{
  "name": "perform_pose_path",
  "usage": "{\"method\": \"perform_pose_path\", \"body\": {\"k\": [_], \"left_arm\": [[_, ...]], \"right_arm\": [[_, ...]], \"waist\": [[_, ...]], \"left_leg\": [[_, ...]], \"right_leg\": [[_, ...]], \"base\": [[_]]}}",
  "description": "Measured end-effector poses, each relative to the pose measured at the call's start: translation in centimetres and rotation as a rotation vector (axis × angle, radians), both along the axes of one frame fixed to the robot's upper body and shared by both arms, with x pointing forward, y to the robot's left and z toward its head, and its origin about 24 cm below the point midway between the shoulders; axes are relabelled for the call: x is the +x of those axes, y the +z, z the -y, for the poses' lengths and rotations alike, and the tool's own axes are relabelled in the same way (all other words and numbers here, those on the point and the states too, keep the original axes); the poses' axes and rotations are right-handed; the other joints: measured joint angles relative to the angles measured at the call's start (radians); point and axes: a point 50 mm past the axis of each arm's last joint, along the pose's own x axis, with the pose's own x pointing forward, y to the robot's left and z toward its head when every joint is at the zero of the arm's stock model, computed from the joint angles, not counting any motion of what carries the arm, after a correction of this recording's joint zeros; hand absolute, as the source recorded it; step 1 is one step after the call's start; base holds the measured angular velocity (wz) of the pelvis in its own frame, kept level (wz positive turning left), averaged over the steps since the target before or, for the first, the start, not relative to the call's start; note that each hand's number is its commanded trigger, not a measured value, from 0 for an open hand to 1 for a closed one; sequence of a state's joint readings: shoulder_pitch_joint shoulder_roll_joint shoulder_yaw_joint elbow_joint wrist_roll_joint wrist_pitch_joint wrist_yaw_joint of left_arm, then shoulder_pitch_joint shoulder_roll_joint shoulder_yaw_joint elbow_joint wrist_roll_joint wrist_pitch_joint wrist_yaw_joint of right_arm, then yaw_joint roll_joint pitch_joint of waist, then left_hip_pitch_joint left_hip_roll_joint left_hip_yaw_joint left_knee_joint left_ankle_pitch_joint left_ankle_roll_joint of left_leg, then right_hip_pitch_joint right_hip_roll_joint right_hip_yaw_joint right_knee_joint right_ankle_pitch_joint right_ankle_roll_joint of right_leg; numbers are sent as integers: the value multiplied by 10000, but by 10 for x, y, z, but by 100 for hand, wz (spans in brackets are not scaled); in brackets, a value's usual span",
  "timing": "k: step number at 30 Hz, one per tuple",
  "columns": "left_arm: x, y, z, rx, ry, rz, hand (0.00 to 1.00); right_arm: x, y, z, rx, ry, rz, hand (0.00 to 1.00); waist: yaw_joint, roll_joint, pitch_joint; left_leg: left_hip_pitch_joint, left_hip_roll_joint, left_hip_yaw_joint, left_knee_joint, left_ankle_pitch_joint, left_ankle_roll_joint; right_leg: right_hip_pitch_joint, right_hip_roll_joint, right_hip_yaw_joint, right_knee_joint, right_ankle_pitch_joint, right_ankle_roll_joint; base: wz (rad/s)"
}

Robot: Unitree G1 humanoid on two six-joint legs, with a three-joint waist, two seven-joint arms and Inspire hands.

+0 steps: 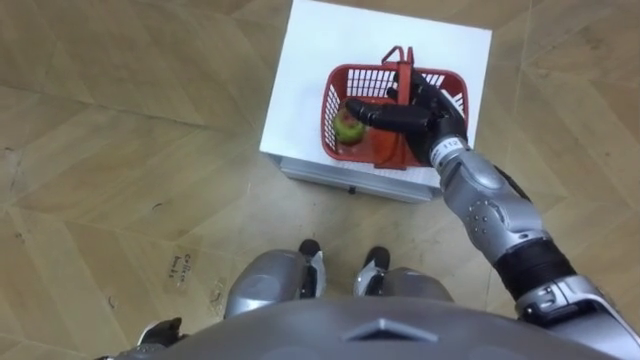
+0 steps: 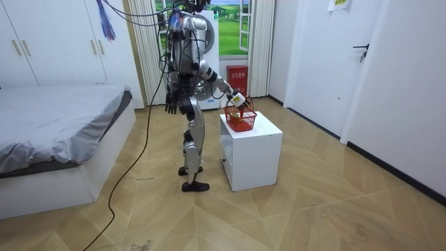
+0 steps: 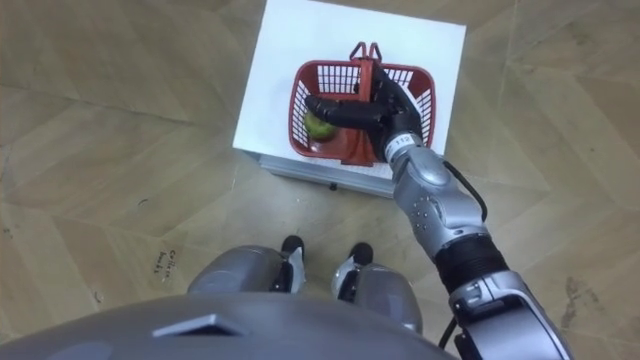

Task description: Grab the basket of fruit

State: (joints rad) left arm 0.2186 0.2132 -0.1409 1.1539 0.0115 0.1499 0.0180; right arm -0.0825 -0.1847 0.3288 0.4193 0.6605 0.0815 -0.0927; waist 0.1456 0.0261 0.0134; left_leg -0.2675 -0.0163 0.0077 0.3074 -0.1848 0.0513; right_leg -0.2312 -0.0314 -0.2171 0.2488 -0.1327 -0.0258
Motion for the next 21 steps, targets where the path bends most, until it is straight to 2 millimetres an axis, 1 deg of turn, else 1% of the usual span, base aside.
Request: {"method": "perform_pose_path", "body": {"k": [10,15,21], "left_arm": [[-4,0,1,-4,46,-91,0],[-4,-1,3,47,68,-112,0],[-6,-1,2,173,117,-290,0]], "right_arm": [[-1,-1,4,-564,-249,-13,0],[0,-1,7,-691,-667,-60,0],[2,6,11,-839,-1215,140,0]], "waist": [[-39,-20,-11],[-61,-119,-74],[-130,-131,-82]], "left_leg": [[100,2,75,-36,0,0],[118,6,93,-22,1,0],[126,-1,90,-39,1,1]], "right_leg": [[24,0,105,36,-2,2],[41,-5,107,53,-2,3],[45,0,106,55,-3,3]], "base": [[-2],[0],[0]]}}
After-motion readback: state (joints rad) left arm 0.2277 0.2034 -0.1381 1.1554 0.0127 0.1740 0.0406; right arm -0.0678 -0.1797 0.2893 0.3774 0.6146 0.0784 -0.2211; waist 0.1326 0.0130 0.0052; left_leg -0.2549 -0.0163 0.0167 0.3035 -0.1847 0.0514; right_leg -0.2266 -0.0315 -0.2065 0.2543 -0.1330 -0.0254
